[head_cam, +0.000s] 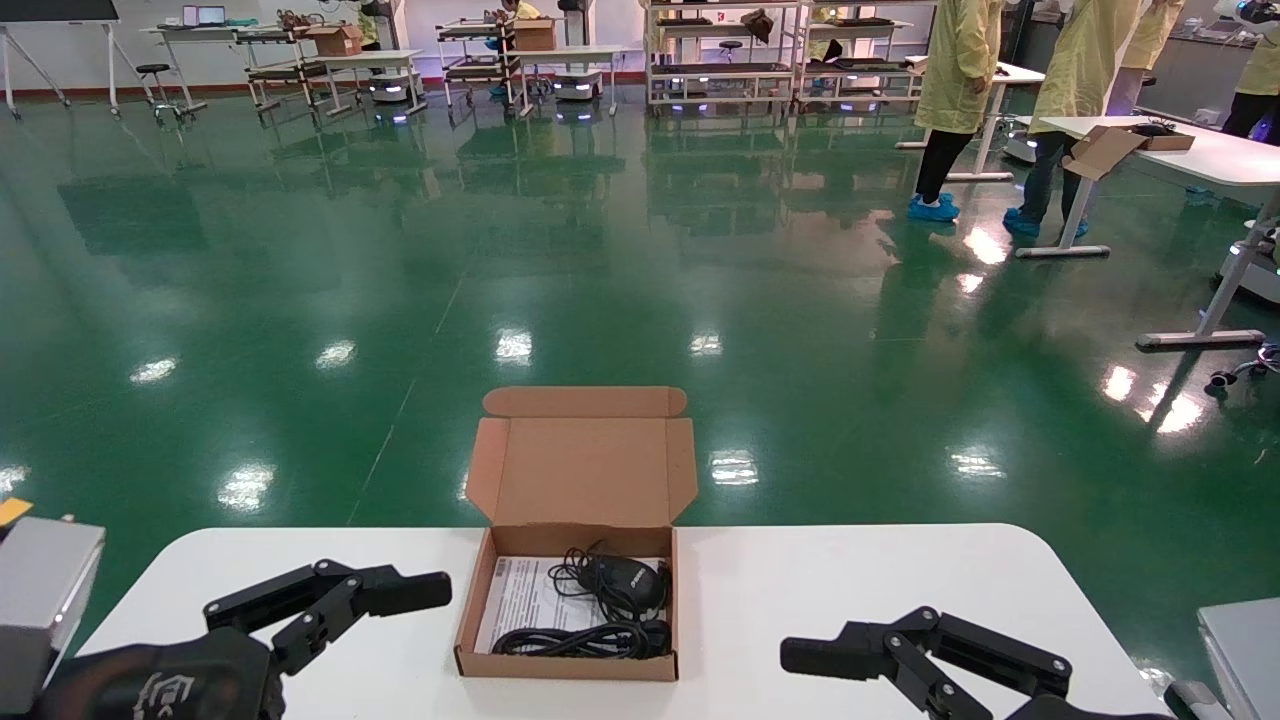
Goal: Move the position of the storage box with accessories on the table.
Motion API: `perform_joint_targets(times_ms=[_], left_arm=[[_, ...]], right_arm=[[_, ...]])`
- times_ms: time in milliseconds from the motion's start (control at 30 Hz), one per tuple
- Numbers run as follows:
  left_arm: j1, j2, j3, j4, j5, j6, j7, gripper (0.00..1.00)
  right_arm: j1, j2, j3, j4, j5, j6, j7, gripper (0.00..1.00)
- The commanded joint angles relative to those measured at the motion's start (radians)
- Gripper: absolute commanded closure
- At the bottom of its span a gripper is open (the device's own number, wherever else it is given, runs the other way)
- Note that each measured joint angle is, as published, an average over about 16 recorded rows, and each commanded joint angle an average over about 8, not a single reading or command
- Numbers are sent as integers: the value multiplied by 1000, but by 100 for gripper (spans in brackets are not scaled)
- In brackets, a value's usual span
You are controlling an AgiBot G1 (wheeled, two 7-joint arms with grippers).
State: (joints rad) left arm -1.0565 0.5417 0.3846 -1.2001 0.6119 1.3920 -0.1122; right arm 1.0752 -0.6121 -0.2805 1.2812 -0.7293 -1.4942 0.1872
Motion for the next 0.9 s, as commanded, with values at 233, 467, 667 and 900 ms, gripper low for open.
perform_joint_targets(times_ms=[233, 467, 667, 900], left_arm=[[0, 0, 0, 0, 0, 0, 0, 0], [0, 0, 0, 0, 0, 0, 0, 0], [0, 0, 0, 0, 0, 0, 0, 0], [0, 0, 0, 0, 0, 0, 0, 0]], right_arm=[[0, 0, 0, 0, 0, 0, 0, 0], [0, 0, 0, 0, -1, 0, 0, 0], [60, -26, -26, -3, -61, 21, 19, 0], [316, -190, -150, -126, -264, 44, 106, 0]])
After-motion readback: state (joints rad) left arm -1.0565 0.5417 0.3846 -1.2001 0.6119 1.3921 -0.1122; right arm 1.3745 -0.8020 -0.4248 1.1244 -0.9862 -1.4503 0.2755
